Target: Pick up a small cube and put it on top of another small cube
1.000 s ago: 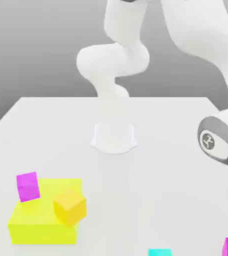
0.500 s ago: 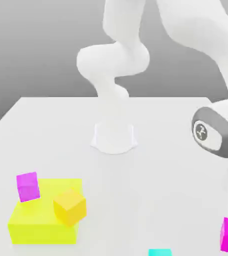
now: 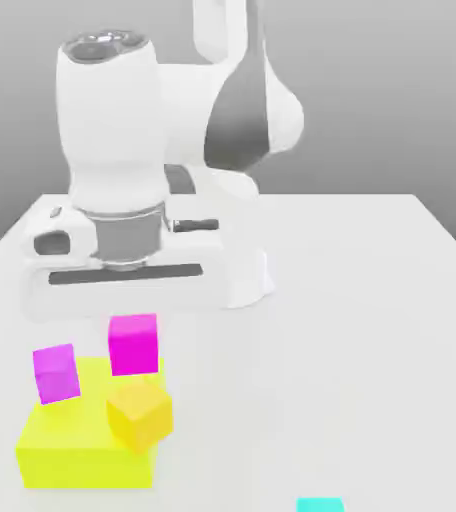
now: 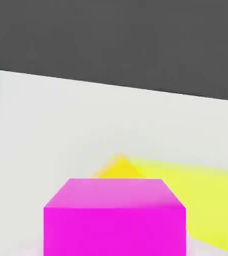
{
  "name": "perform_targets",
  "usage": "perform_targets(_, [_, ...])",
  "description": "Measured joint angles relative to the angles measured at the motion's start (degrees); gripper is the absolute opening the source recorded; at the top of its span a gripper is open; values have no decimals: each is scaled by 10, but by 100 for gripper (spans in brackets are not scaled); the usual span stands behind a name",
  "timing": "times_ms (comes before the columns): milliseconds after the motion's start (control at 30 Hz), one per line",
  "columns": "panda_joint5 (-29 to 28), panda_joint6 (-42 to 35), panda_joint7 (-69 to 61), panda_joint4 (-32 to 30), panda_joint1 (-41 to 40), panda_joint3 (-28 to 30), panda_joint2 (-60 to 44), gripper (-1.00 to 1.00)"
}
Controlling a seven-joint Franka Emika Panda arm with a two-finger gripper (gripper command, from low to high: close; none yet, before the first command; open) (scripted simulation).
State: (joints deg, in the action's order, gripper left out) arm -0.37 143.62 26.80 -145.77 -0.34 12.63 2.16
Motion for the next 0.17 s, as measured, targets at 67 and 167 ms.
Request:
perform_targets(67, [11,39,-7,-9,2,1,-32,100])
perform_targets(167, [11,39,-7,-9,3,1,-32,100])
